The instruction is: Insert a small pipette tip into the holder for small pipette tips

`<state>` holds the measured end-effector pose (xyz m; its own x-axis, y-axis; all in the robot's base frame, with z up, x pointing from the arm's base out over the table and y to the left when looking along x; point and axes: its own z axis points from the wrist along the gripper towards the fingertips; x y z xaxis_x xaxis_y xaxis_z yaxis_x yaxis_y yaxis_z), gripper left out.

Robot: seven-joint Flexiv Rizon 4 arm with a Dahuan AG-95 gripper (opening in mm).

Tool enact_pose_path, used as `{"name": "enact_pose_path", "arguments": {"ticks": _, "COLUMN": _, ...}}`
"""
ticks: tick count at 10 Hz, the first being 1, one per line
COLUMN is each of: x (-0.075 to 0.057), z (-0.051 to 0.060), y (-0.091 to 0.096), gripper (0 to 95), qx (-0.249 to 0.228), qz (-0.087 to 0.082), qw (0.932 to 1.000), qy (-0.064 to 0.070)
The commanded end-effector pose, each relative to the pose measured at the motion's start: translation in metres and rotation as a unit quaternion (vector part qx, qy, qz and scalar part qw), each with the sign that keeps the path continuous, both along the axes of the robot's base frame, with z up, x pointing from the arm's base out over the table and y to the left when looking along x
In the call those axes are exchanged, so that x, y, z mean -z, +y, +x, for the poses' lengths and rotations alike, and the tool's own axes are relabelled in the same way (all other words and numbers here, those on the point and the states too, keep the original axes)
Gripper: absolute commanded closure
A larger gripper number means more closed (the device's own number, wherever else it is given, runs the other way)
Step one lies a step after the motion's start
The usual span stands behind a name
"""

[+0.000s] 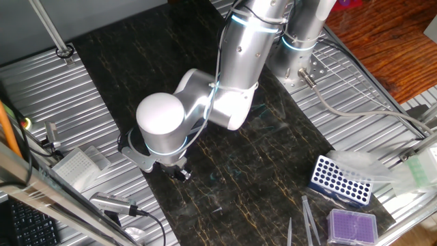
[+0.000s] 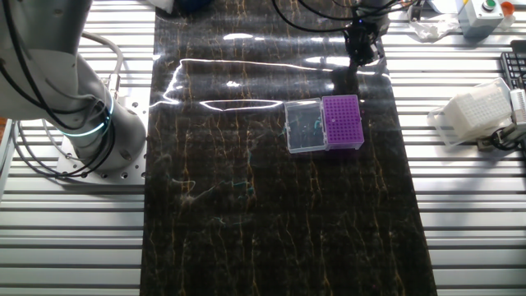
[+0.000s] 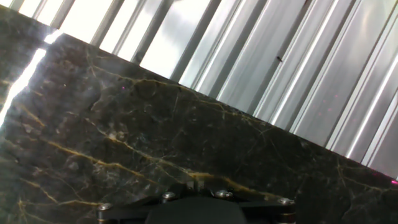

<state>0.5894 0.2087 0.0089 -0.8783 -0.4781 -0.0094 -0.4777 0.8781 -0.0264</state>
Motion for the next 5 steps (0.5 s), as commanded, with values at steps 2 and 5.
{"name": "enact_pose_path", "arguments": {"ticks": 2, "x": -0.003, "z": -0.001, "y": 0.000, "gripper": 76.0, "qx": 0.001, "qz": 0.000, "qw": 1.0000, "qy": 0.003}}
{"name": "enact_pose_path", "arguments": {"ticks": 5, "x": -0.016, "z": -0.003, "y": 0.001, "gripper": 76.0, "qx": 0.015, "qz": 0.001, "qw": 0.9998, "qy": 0.016}}
